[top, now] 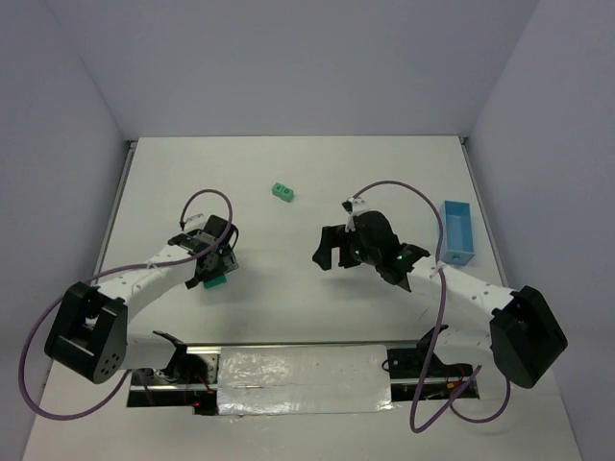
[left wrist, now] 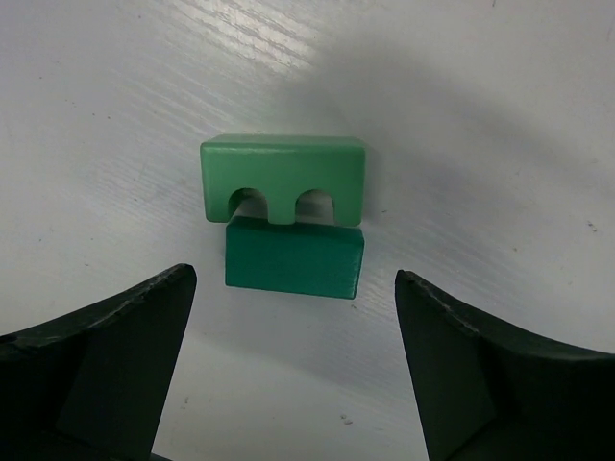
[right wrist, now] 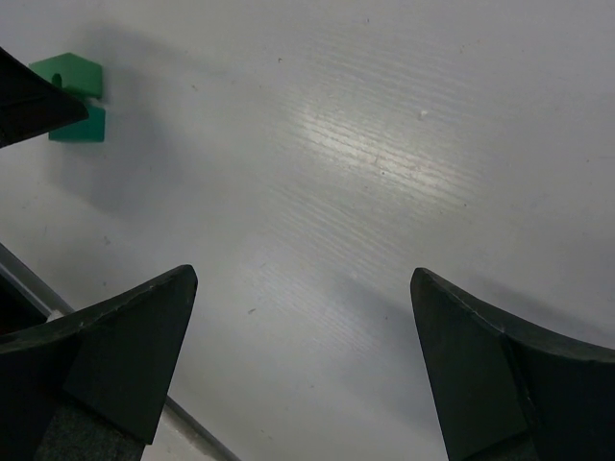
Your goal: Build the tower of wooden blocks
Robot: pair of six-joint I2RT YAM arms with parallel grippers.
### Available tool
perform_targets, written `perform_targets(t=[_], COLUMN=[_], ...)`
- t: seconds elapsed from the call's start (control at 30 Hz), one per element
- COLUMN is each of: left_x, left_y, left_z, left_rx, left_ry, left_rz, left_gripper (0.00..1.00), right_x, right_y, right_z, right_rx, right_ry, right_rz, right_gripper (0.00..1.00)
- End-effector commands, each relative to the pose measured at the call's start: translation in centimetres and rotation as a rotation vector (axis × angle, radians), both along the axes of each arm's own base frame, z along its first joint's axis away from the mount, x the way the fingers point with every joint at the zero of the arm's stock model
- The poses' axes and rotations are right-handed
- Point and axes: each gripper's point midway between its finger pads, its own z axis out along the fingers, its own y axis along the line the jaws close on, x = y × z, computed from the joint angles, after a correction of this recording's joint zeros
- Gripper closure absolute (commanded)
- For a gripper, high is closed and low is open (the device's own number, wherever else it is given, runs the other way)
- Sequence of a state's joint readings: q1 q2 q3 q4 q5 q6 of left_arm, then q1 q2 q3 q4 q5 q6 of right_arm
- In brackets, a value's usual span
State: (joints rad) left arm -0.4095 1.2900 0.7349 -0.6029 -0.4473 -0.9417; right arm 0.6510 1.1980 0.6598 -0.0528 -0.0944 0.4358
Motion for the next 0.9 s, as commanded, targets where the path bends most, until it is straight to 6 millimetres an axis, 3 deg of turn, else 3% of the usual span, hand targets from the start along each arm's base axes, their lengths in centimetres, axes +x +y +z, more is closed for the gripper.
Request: perform_targets(t=[0.0,0.03,0.6,0.87], left_x=[0.4,0.5,-0.6,-0.2], left_y=[-0.5,-0.6,-0.3,-0.9], left_z=[-0.6,-0.8,-3.2,-2.2], left_rx=[0.002,0.001,0.017,-0.009], left_ry=[0.005,0.009,0.066,0.035], left_rz=[-0.008,-0.015,-0.031,-0.066], left_gripper=[0.03,0.07,0.18,0.44], right_x=[0.2,0.2,0.3,0.4], right_y=[0.3,0.3,0.0,0.0], right_z=[-0.5,-0.5,-0.8,-0.9], right_rx=[-0.008,-0.010,-0.032,-0.038], right_ry=[-0.021,-0.020,-0.027,-0.024], right_rz=[0.029,0.030,0.028,0.027], right_gripper=[0.00,0.00,0.00,0.00])
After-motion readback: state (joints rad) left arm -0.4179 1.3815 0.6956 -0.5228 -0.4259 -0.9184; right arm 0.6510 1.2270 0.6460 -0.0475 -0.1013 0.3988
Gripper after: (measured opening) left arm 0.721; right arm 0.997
